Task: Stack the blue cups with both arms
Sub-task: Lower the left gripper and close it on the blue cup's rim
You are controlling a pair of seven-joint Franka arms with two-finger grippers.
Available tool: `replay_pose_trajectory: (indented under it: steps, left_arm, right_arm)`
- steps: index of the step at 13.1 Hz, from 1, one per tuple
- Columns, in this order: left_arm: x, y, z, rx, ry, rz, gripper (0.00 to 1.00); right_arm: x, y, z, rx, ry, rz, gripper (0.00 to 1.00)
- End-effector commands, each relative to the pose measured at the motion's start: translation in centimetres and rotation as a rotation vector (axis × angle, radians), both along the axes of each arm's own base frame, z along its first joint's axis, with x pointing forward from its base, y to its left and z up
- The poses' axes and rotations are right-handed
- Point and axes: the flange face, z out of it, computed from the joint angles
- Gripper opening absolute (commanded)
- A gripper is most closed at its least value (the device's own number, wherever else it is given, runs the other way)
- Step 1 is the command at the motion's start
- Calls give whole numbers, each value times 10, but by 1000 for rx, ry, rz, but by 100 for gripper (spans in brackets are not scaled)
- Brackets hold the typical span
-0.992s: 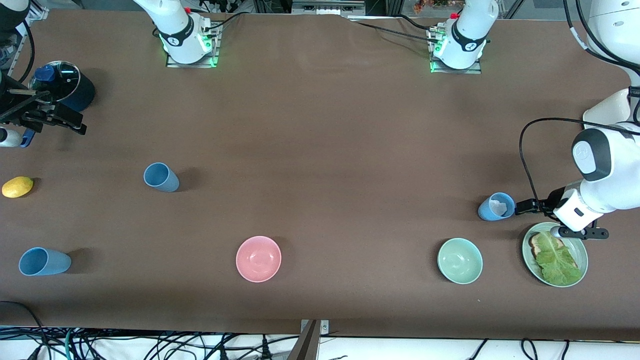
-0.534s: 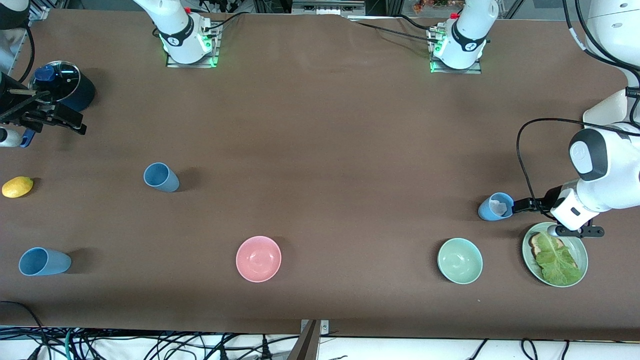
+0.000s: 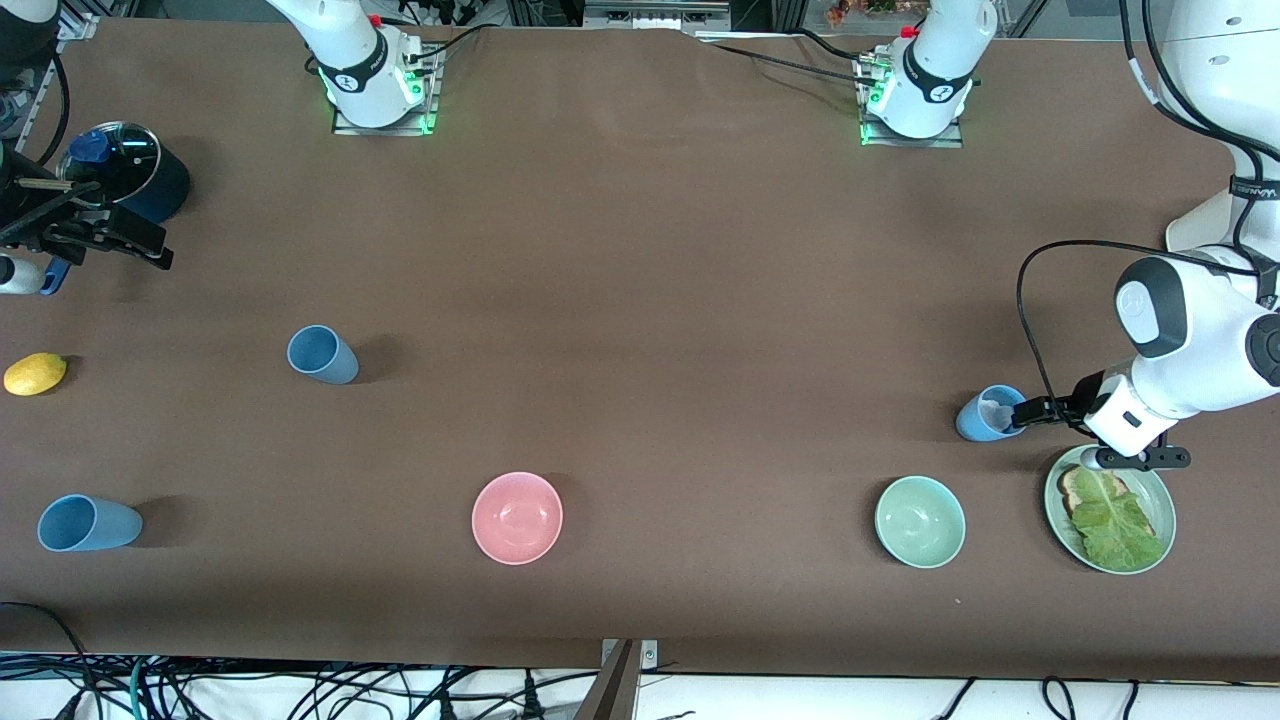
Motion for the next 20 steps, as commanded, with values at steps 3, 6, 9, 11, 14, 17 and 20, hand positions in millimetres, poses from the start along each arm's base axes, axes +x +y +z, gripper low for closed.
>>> replay_pose_trajectory:
  steps: [3,6,9,11,14,17,20]
  left_arm:
    - [-11,-8,0,-9,-27,21,95]
    - [-17,-9,-12,-5,-33,23,95]
    - [-21,-9,-20,2,-50,27,95]
    - [-23,-9,-24,4,-58,27,95]
    - [-22,-9,-28,8,-72,31,89]
    - [-21,-17,-27,6,-73,25,45]
    - [-21,-21,-27,5,-72,31,10]
  right_arm:
    - [-3,0,1,9,-2,-4,100]
    - [-3,0,1,9,0,-4,100]
    - [-3,0,0,9,1,-4,100]
    - [-3,0,0,9,1,-4,100]
    - [-3,0,1,9,0,-4,100]
    - [-4,0,0,9,1,-4,100]
    - [-4,0,0,9,1,-4,100]
